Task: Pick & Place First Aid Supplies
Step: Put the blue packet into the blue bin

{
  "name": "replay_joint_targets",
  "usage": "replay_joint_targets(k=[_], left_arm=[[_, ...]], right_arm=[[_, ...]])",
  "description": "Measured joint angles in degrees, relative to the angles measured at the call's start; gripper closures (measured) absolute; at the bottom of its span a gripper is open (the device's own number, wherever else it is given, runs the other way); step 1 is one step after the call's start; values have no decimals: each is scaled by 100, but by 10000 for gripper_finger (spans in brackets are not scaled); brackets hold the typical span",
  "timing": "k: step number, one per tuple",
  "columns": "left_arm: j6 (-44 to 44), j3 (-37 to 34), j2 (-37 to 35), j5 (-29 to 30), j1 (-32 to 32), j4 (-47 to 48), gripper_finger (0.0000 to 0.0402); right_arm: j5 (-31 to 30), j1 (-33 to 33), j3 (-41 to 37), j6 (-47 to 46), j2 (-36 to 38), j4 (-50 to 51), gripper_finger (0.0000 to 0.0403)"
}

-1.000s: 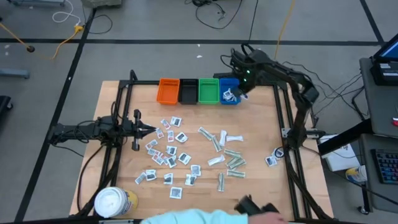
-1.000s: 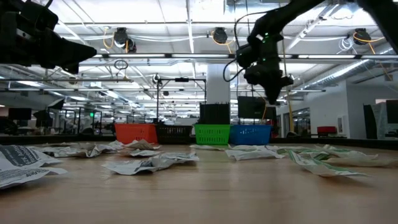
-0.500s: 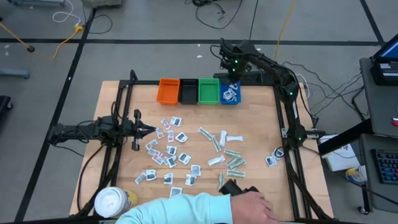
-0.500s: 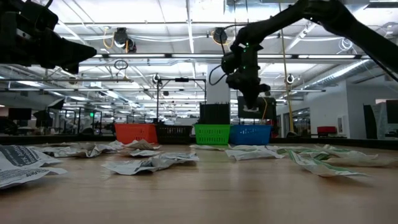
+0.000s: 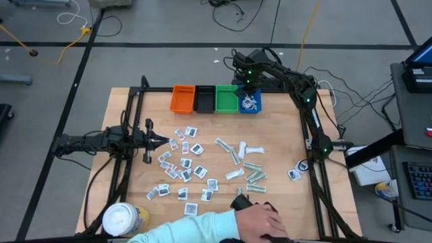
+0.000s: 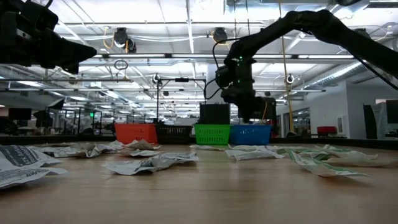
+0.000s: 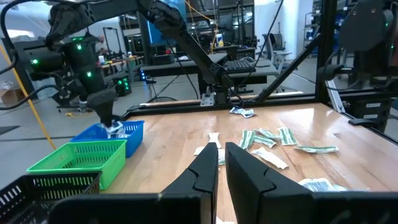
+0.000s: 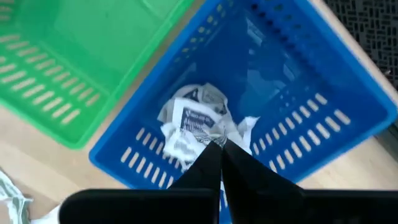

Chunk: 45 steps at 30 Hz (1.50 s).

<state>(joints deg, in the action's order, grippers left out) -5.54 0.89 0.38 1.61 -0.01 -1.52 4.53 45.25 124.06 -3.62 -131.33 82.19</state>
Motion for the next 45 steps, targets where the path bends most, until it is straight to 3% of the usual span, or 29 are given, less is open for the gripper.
replay_joint_targets(k=[8,17,21,37,45], left_arm=[[2,0,0,0,0,0,364],[0,-2,0,2,0,0,364],[0,-2,0,1,0,0,364],[0,0,-1,0,0,0,364],[2,0,0,0,0,0,364]], right_arm=[[-2,-11,-407,16,-7,-352,383],[-1,-35,-434,-22,374,-283,277],[-2,-53,-434,-183,654,-72,255],[-6,-745,-481,-550,1398,337,264],[-1,-1777,-1784,-621,2354,-23,264]])
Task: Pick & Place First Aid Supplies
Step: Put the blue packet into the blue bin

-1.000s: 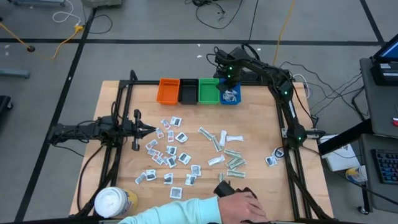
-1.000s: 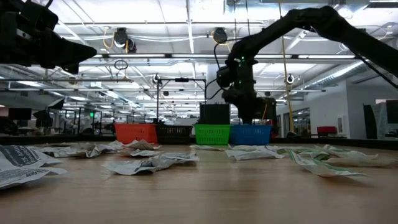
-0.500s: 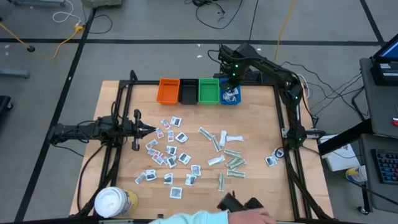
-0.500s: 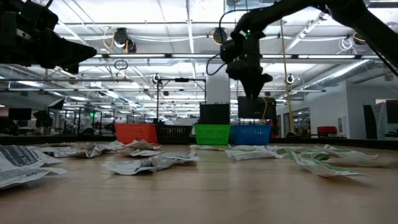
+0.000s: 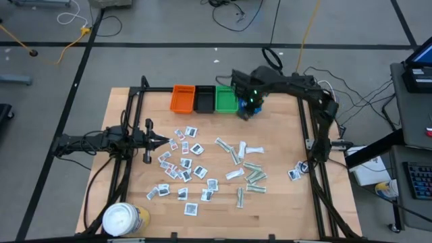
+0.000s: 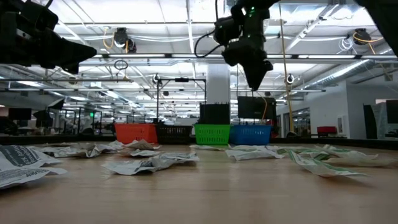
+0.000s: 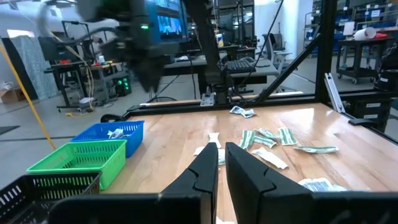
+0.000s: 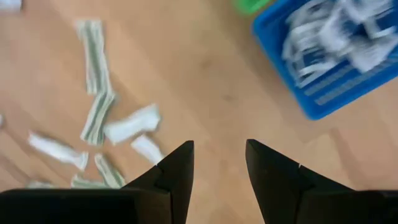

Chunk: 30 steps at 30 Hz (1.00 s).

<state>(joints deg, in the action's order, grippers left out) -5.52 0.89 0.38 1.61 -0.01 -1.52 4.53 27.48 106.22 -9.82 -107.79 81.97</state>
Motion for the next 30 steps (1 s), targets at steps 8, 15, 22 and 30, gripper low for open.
replay_joint_targets(k=[8,15,22,30], left_arm=[[-2,-2,0,1,-1,0,364],[-2,0,0,0,0,0,364],[0,0,-1,1,0,0,364],[-2,0,0,0,0,0,364]], right_arm=[[3,-1385,-1599,-261,1272,-325,267],[7,-2766,-2337,-926,1880,-377,268],[12,-3848,-2751,-1925,2096,-440,271],[20,-4465,-3478,-3992,2732,-474,271]])
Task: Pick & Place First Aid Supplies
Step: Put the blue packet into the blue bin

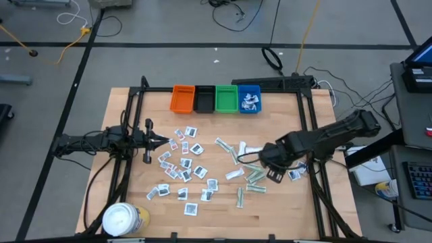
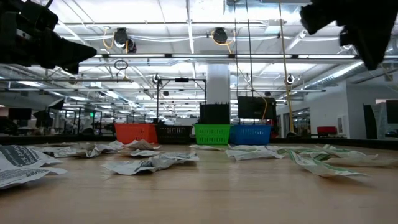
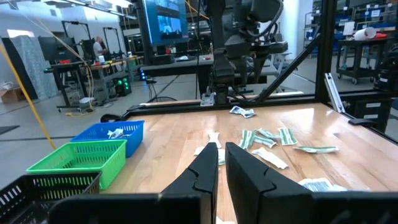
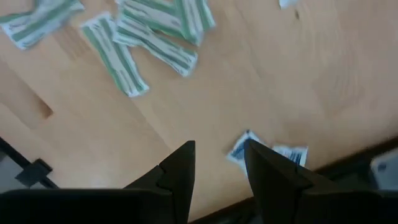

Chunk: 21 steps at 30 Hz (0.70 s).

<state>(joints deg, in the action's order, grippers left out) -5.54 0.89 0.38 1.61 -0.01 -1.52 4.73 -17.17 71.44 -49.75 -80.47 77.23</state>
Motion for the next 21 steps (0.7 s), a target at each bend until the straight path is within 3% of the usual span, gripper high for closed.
replay_joint_targets(k=[6,13,21], left_arm=[[0,-1,0,0,0,-1,364],[1,0,0,0,0,0,364],[0,0,-2,0,0,0,364]], right_arm=[[85,-332,-578,-1216,627,17,271],[401,-502,-1185,-1961,1224,14,271],[748,-509,-2056,-2717,1280,-608,271]])
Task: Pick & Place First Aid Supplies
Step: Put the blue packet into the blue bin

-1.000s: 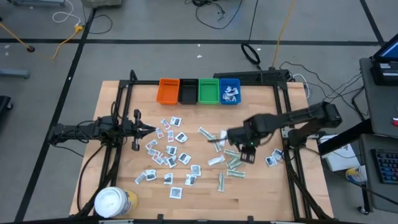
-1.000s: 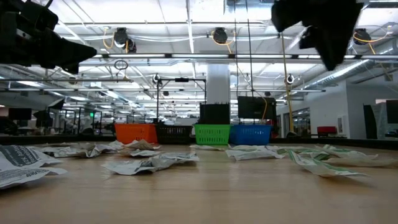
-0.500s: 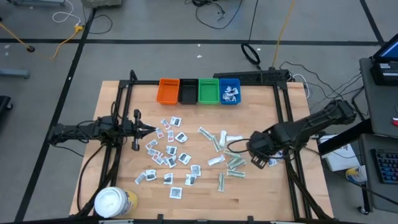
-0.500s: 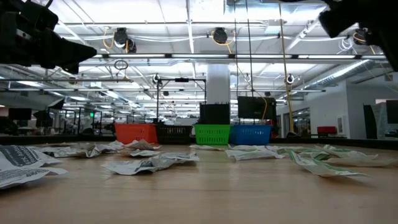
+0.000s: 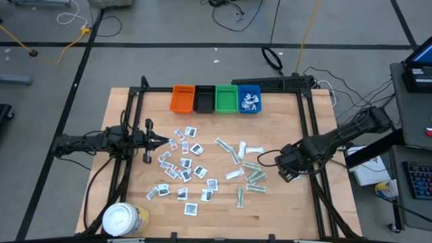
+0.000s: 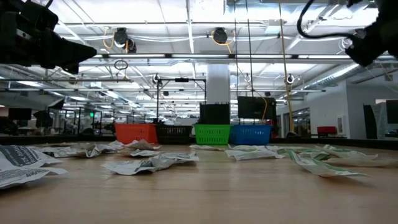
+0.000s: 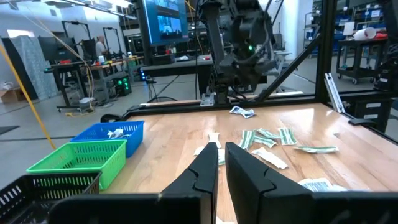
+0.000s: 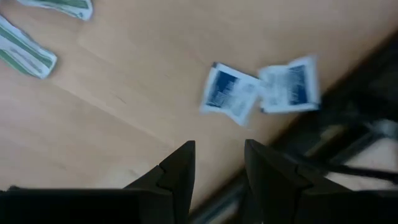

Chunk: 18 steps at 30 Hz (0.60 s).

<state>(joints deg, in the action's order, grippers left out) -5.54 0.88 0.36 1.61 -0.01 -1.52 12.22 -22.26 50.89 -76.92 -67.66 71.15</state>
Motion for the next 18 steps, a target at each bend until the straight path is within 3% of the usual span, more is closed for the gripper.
replay_joint_targets(k=[6,18], left_arm=[[0,-1,1,0,0,0,364],[1,0,0,1,0,-1,364]], right_arm=[[20,2,-724,-288,-205,-1091,271],[609,2,-1664,-345,-740,-2204,271]])
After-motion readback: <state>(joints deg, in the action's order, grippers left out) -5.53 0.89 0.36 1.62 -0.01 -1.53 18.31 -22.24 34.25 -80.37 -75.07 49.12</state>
